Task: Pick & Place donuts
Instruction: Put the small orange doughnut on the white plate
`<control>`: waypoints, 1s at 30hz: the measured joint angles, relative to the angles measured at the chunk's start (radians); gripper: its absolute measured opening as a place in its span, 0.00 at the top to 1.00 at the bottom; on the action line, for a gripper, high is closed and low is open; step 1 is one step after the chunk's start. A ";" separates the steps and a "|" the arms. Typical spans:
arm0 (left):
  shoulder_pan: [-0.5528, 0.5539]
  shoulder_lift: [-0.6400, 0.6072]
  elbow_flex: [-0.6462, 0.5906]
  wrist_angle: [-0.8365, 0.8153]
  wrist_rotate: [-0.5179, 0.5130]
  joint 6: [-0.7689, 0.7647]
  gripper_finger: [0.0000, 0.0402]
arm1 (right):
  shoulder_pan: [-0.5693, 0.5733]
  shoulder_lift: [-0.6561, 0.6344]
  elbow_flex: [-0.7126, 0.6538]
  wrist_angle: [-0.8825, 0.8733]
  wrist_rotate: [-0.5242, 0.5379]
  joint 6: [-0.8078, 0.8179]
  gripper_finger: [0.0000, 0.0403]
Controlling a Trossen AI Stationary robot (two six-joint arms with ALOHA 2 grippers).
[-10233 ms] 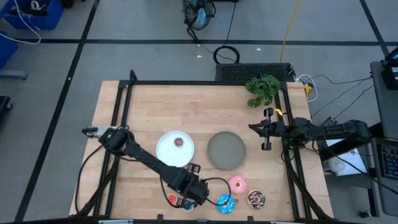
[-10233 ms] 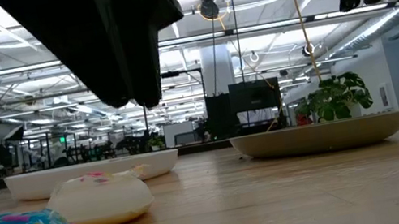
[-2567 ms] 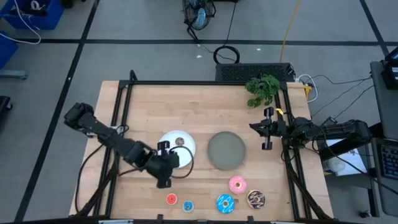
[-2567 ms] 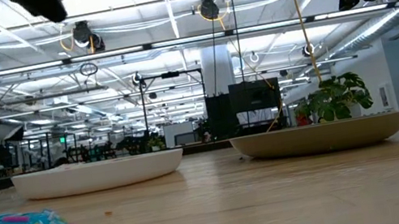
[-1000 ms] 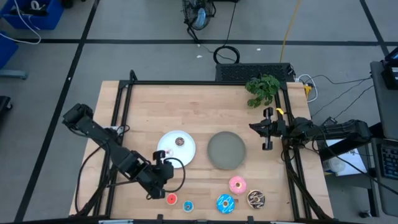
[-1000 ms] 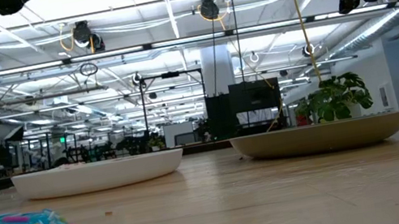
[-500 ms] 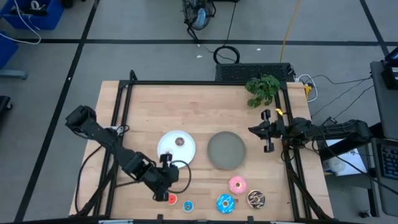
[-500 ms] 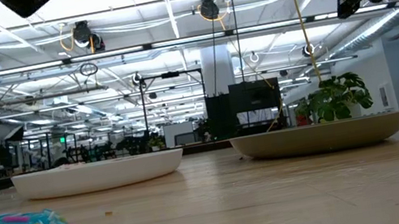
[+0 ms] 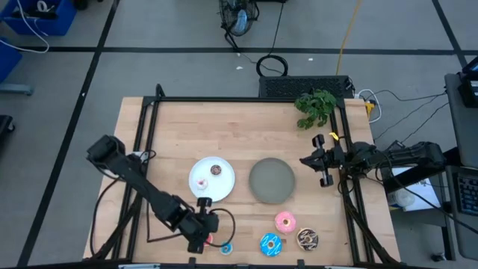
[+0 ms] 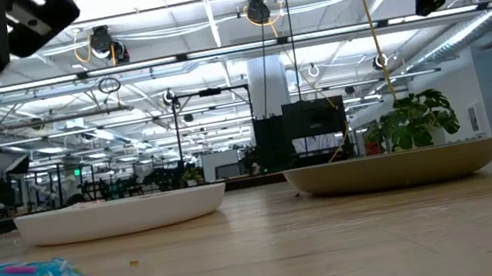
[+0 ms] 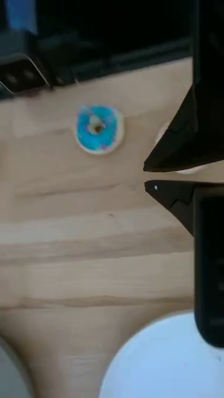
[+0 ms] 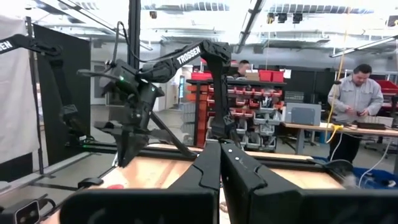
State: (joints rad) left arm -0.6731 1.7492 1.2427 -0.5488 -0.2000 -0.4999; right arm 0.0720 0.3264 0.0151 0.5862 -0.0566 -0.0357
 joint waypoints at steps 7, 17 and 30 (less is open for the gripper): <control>-0.003 0.058 0.001 -0.020 0.064 -0.072 0.70 | 0.004 0.000 0.000 -0.008 0.001 -0.002 1.00; -0.023 0.114 0.002 -0.034 0.138 -0.105 0.43 | 0.004 0.000 0.000 -0.010 0.003 -0.002 1.00; -0.013 0.183 0.002 -0.007 0.166 -0.065 0.49 | 0.004 0.003 0.000 0.000 0.003 -0.003 1.00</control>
State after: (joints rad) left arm -0.6857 1.9323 1.2449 -0.5560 -0.0341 -0.5646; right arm 0.0761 0.3290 0.0149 0.5865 -0.0536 -0.0391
